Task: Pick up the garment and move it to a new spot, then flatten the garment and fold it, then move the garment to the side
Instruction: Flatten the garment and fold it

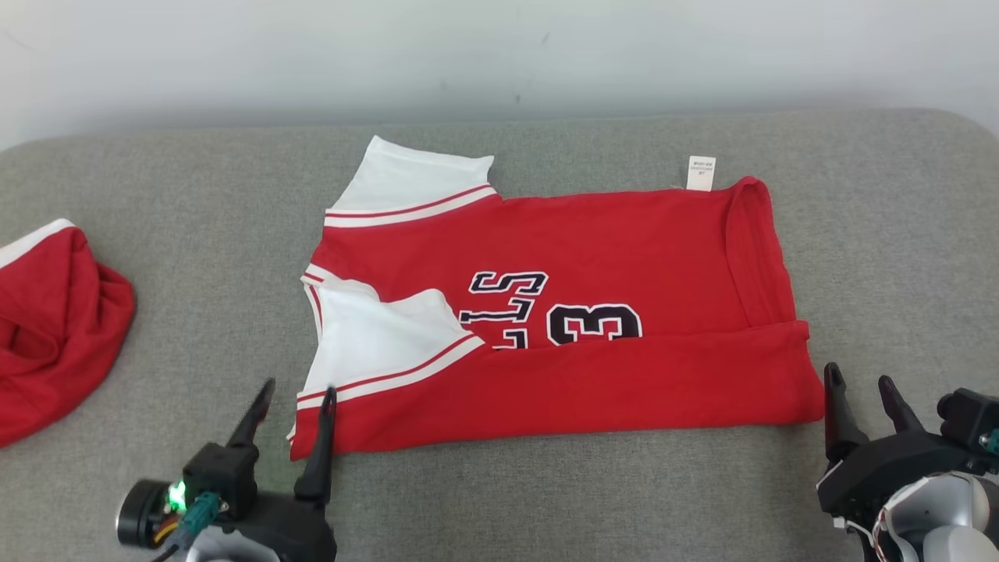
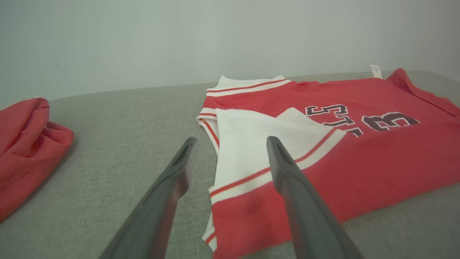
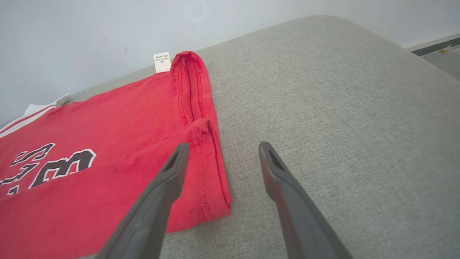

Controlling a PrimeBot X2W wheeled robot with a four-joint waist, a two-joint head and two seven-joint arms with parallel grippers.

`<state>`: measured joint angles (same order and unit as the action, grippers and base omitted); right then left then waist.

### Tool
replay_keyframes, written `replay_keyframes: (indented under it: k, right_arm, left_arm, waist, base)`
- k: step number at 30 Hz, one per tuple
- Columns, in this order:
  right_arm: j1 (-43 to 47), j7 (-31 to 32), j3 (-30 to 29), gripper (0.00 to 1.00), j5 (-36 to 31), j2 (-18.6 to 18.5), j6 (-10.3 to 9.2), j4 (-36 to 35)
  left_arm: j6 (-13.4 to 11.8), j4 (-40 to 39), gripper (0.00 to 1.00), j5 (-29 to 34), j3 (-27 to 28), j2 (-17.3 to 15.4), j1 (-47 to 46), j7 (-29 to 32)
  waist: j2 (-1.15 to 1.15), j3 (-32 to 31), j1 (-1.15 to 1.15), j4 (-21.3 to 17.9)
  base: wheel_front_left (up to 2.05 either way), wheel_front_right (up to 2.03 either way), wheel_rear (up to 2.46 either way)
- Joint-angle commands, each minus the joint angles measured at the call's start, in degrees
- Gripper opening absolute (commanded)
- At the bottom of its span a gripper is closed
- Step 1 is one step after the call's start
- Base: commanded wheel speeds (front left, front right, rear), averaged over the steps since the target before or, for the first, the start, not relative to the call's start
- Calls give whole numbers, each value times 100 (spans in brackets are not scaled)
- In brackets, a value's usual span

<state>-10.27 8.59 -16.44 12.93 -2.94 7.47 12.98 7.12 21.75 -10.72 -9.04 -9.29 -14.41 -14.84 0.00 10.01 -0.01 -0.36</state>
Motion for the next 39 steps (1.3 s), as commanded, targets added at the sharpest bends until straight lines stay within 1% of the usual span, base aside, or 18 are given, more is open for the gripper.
replay_keyframes:
  k: [1, 6, 10, 16, 17, 18, 19, 20, 27, 31, 35, 36, 39]
  right_arm:
    - [113, 35, -26, 100, 31, 7, 3, -73]
    - [250, 98, -58, 100, 94, 11, 3, -228]
    - [258, 145, 14, 100, 119, 8, 3, -273]
    - [153, 180, 131, 100, 158, 8, 3, -364]
    - [144, 180, 135, 100, 152, 8, 3, -374]
    - [142, 195, 144, 100, 127, 9, 3, -385]
    - [139, 227, 148, 100, 100, 9, 3, -391]
    - [134, 253, 151, 100, 64, 8, 3, -396]
    - [98, 487, 121, 100, -180, 8, 3, -386]
    - [49, 714, 79, 100, -327, 8, 3, -283]
    - [-124, 918, 157, 100, -375, 11, 3, -68]
    - [-231, 992, 137, 100, -478, 7, 3, 97]
    - [-404, 1173, 104, 100, -575, 10, 3, 411]
  left_arm:
    - [-12, 95, 100, -37, -4, -21, 69, 65]
    - [-158, 645, 100, -228, 141, 31, 126, 394]
    - [-219, 1001, 100, -343, 165, 82, -11, 693]
    - [-395, 1480, 100, -511, 249, 178, -263, 997]
    - [-419, 1574, 85, -507, 247, 196, -299, 1086]
    - [-430, 1652, 37, -510, 220, 212, -318, 1189]
    - [-444, 1737, 9, -542, 206, 236, -319, 1302]
    - [-444, 1794, 0, -559, 192, 254, -311, 1385]
    - [-392, 1779, 0, -594, 138, 178, -1, 1340]
    - [-409, 1714, 0, -633, 127, 171, 124, 1273]
    - [-417, 1617, 0, -637, 99, 184, 99, 1168]
    - [-441, 1572, 0, -623, 81, 191, 56, 1131]
    - [-404, 1510, 0, -600, 7, 219, -31, 1122]
  waist:
    - [0, -97, 1, -33]
    - [0, -120, 1, -96]
    - [0, -87, 1, -155]
    - [0, 27, 1, -250]
    - [0, 43, 1, -259]
    - [0, 61, 1, -268]
    - [0, 73, 1, -273]
    - [0, 86, 1, -279]
    - [0, 111, 1, -268]
    - [0, 104, 1, -170]
    - [0, 129, 1, -94]
    - [0, 159, 1, -70]
    - [0, 215, 1, -29]
  base:
    - [0, 0, 0]
    - [0, 0, 0]
    - [0, 0, 0]
    - [0, 0, 0]
    - [0, 0, 0]
    - [0, 0, 0]
    - [0, 0, 0]
    - [0, 0, 0]
    - [0, 0, 0]
    - [0, 0, 0]
    - [0, 0, 0]
    - [0, 0, 0]
    - [0, 0, 0]
